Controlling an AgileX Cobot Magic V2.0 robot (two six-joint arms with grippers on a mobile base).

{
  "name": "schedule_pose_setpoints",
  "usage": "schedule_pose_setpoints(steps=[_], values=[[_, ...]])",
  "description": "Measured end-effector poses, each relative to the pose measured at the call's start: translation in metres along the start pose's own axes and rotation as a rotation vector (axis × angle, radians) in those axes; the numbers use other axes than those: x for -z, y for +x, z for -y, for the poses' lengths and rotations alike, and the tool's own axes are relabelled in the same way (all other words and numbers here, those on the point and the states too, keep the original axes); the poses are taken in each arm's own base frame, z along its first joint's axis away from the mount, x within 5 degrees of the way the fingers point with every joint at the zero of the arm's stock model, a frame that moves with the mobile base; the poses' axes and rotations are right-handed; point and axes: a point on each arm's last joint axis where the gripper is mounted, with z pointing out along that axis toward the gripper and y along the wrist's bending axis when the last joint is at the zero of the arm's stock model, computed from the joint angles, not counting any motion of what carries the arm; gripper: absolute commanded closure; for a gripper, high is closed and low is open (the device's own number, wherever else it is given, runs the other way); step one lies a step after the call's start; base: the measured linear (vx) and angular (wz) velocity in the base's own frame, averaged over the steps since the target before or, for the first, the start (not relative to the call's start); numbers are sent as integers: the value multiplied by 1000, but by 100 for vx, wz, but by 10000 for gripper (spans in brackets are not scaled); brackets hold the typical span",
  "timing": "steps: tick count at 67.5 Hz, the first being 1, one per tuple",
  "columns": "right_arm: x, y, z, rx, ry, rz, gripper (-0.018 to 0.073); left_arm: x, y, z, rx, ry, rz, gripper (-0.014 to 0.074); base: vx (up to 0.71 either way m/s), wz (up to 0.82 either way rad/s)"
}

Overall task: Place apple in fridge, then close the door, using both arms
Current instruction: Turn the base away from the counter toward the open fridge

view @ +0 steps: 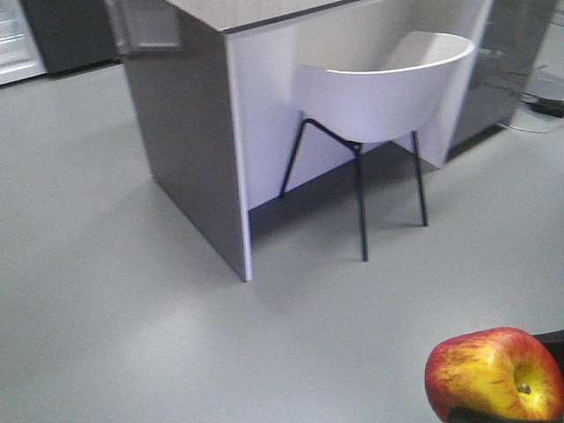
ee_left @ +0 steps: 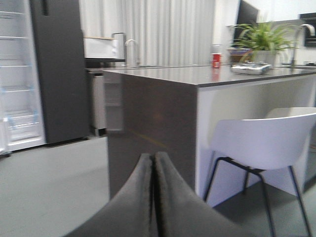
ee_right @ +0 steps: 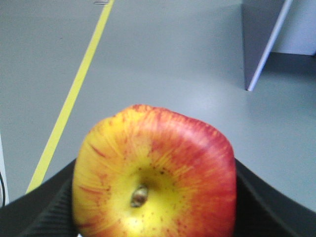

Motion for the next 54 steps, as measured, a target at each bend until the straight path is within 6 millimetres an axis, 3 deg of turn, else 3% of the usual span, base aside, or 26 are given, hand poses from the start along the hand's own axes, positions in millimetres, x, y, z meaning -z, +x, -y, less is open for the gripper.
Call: schedule_pose_setpoints(steps=[54], values=[[0, 0, 0, 0, 0, 0, 216, 0, 0, 0, 0, 0, 0, 602, 0, 52]])
